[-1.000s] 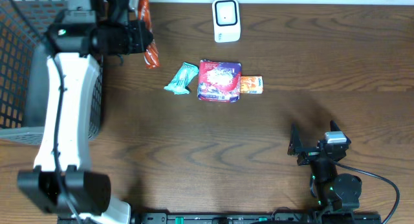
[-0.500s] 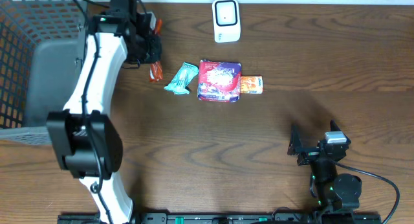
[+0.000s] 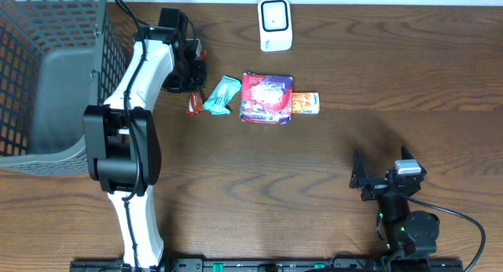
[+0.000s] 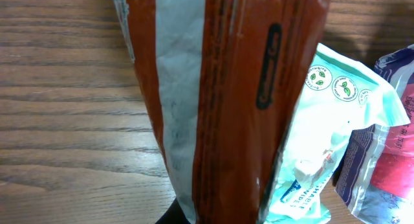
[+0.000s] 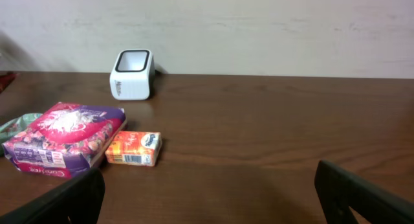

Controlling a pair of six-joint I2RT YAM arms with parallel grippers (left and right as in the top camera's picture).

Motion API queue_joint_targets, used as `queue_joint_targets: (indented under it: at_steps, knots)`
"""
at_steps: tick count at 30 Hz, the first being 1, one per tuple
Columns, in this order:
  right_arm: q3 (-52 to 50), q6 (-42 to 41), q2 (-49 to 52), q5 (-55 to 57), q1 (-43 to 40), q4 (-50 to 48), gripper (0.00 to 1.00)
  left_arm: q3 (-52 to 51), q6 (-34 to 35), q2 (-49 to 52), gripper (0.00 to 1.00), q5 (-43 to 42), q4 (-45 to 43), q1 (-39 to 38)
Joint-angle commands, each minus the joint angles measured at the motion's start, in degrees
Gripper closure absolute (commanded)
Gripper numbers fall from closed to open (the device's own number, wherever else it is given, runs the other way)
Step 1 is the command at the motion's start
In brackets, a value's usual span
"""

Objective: Scan the item barcode
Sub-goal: 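Carry the red bar out and place it left of the green pack, then raise the left gripper away from the items and hold it above the basket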

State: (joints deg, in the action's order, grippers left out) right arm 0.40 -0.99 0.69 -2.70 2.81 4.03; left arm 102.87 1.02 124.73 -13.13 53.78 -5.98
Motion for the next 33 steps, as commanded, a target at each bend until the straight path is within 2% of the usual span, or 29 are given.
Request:
queue_joint_targets:
  at_steps: [1,4,6,8,17,25,26,29,30,31,33]
  knots:
    - [-0.04,-0.22,-0.22,0.48,-0.48,0.24,0.01,0.04,-1.03,0.33,0.92,0.81,0.28,-0.39]
    - [-0.04,-0.22,-0.22,0.48,-0.48,0.24,0.01,0.04,-1.03,0.33,0.83,1.62,0.31,-0.37]
    - [-0.04,-0.22,-0.22,0.48,-0.48,0.24,0.01,0.04,-1.01,0.33,0.83,3.23,0.33,-0.37]
    - [-0.04,-0.22,-0.22,0.5,-0.48,0.24,0.01,0.04,-1.01,0.33,0.72,3.56,0.35,-0.37]
    - [-0.04,-0.22,-0.22,0.48,-0.48,0.24,0.01,0.24,-1.01,-0.46,0.7,3.54,1.42,-0.37]
    - [-0.04,-0.22,-0.22,0.5,-0.48,0.24,0.01,0.24,-1.03,-5.95,0.69,3.56,1.38,-0.37]
    - [-0.04,-0.22,-0.22,0.48,-0.48,0.24,0.01,0.24,-1.03,-7.04,0.66,3.56,1.38,-0.37]
    - [-0.04,-0.22,-0.22,0.48,-0.48,0.24,0.01,0.24,-1.03,-9.9,0.62,3.56,1.38,-0.35]
    - [-0.04,-0.22,-0.22,0.48,-0.48,0.24,0.01,0.24,-1.03,-10.93,0.59,3.56,1.36,-0.31]
    - [-0.04,-0.22,-0.22,0.5,-0.48,0.24,0.01,0.24,-1.03,-11.69,0.52,3.58,1.36,-0.26]
    - [-0.04,-0.22,-0.22,0.5,-0.48,0.24,0.01,0.24,-1.03,-13.29,0.49,3.65,1.36,-0.09]
